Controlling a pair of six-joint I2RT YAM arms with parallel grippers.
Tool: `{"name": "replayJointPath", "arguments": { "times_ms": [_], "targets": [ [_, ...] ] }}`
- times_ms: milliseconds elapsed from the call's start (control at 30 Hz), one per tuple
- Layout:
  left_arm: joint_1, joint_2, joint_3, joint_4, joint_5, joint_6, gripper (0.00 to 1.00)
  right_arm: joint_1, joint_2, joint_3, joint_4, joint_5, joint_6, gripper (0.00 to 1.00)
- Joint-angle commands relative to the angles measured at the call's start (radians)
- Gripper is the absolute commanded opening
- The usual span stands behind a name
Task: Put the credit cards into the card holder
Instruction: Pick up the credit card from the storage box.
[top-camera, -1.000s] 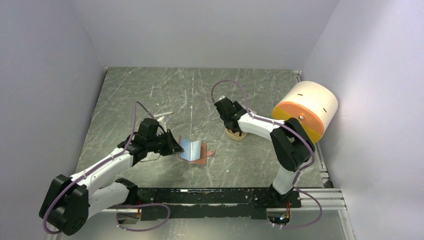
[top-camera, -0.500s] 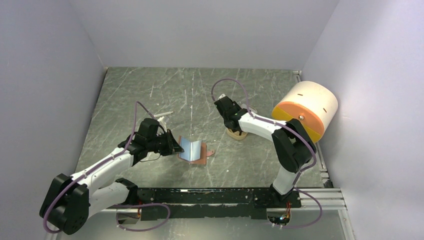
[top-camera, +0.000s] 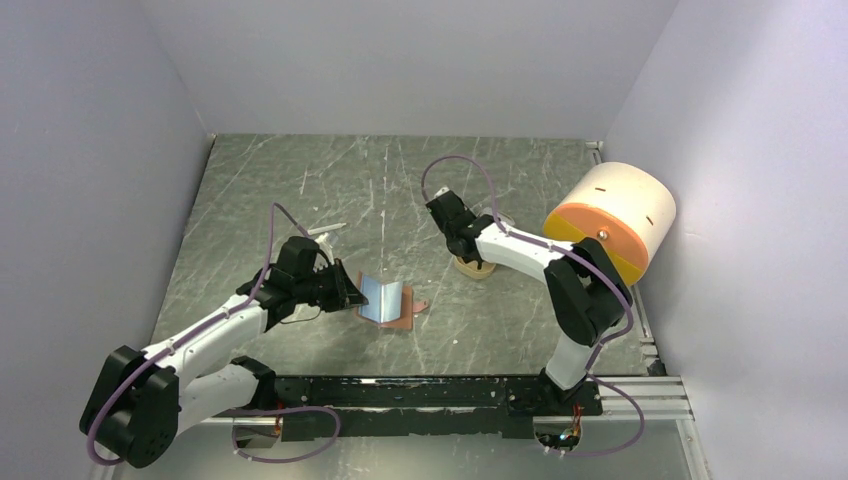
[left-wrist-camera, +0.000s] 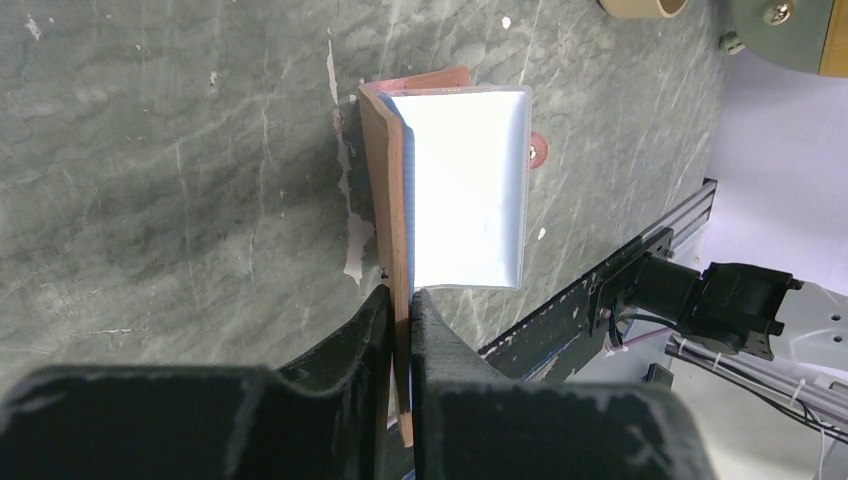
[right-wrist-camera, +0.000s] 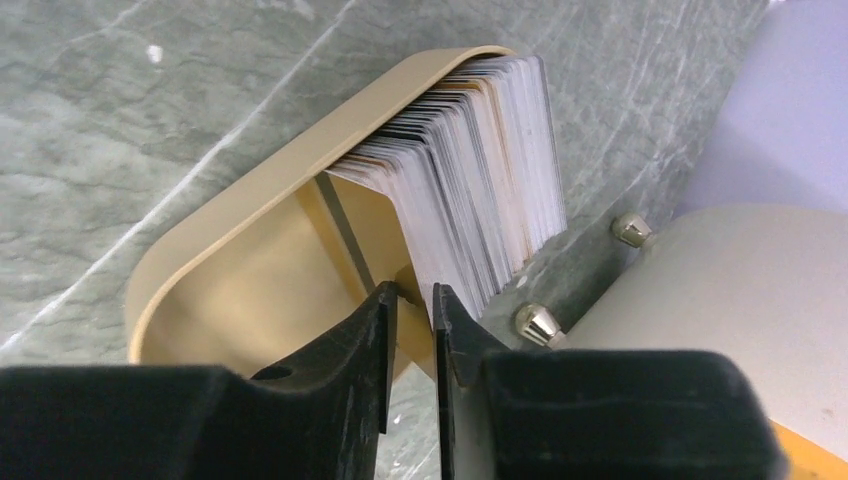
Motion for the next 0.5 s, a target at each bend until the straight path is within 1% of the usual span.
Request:
{"name": "replayJointPath", "arguments": {
  "times_ms": [0, 233, 467],
  "targets": [
    [0.006, 0.007, -0.008, 0.037, 0.023, -0.008, 0.13, 0.044, -0.016, 0.027, -0.043, -0.006, 0.045, 0.18],
    [0.006, 0.003, -0.007, 0.035, 0.025, -0.01, 0.13, 0.099, 0.002, 0.058, -0.146, -0.012, 0.121, 0.0],
    [0.006, 0.003, -0.022, 0.05, 0.017, -0.033, 0.13, 0.136, -0.034, 0.067, -0.227, -0.066, 0.192, 0.0]
  ]
}}
